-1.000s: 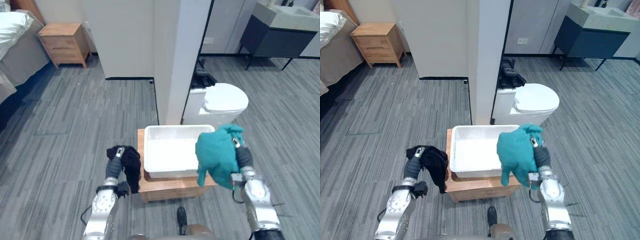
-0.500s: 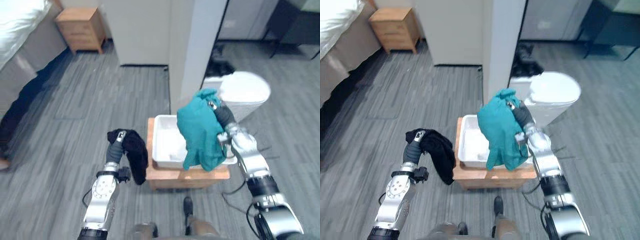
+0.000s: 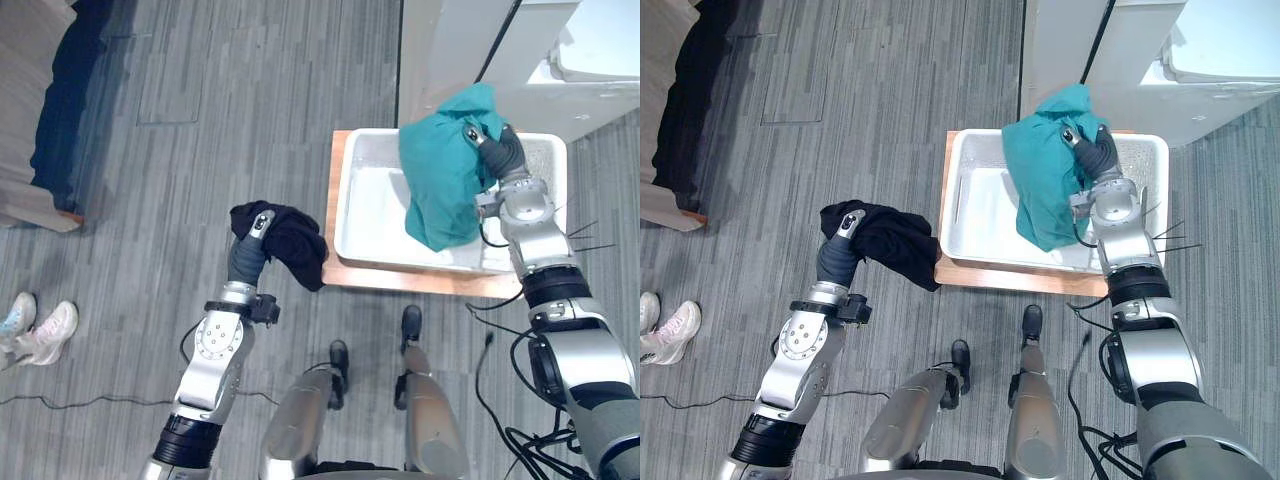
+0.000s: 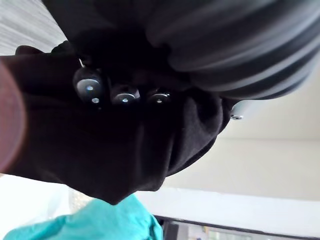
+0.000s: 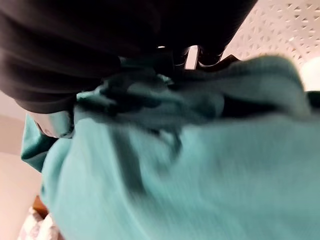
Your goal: Tidy the bed and pick cloth on bed and put in laundry
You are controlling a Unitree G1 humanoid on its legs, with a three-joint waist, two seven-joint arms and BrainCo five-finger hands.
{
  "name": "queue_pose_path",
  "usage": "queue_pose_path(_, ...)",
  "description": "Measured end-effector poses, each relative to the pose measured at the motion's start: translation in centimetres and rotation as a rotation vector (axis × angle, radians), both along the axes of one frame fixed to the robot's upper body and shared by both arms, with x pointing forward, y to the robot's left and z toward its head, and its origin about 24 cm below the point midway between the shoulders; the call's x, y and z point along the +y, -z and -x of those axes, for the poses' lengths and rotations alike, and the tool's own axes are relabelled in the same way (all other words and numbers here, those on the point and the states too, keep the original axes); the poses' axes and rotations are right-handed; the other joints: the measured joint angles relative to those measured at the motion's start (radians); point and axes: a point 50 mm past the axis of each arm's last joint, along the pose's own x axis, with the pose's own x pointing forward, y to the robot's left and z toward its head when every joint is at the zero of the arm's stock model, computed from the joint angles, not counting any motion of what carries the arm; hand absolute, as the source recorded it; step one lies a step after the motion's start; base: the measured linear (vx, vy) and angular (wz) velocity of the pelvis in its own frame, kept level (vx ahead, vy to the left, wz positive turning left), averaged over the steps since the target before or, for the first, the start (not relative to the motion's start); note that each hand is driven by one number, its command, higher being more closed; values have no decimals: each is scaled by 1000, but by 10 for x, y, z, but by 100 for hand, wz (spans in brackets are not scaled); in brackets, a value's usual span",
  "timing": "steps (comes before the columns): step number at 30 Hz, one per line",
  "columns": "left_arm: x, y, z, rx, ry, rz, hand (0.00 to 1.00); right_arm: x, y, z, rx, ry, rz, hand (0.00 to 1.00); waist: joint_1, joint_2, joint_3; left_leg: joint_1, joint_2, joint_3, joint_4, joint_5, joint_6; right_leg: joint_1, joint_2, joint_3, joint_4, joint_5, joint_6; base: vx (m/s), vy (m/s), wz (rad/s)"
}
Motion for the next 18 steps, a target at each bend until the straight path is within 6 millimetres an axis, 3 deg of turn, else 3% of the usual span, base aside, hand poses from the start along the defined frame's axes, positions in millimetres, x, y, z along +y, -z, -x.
queue_pose_path(7,1,-23,9,-147,60,-3,100,-2,31,21,-31,44,190,0,-19,-12,-8,102,6,52,-46,-3,2,59,16,34,-1,-1,-1,17,60,-21)
queue_pose_path(10,2,-29,9,-172,66,-29,100,13,75,43,33,44,190,0,-32,-48,-52,136,23,93,-51,-15,1,72,32,75,-2,-3,-2,15,18,-45)
queue_pose_path(12,1,-32,9,-185,61,-18,100,10,110,67,117,88,157,0,-42,-59,-95,172,38,114,-59,-24,-4,97,47,85,-2,-6,-4,29,5,-29)
queue_pose_path(14,2,-47,13,-249,37,9,100,1,154,107,236,173,105,0,-61,-76,-164,212,55,143,-61,-48,-8,136,64,99,-2,-44,1,23,-9,-33)
queue_pose_path(15,1,-54,11,-274,32,15,100,-1,164,118,262,194,97,0,-62,-78,-181,224,59,150,-60,-53,-12,144,69,108,-2,-50,3,34,-12,-38)
queue_pose_path(18,3,-99,-10,-410,-18,17,100,-2,201,163,387,238,88,0,-99,-97,-251,268,72,198,-67,-67,-21,166,88,145,-2,-57,-3,12,-16,-40)
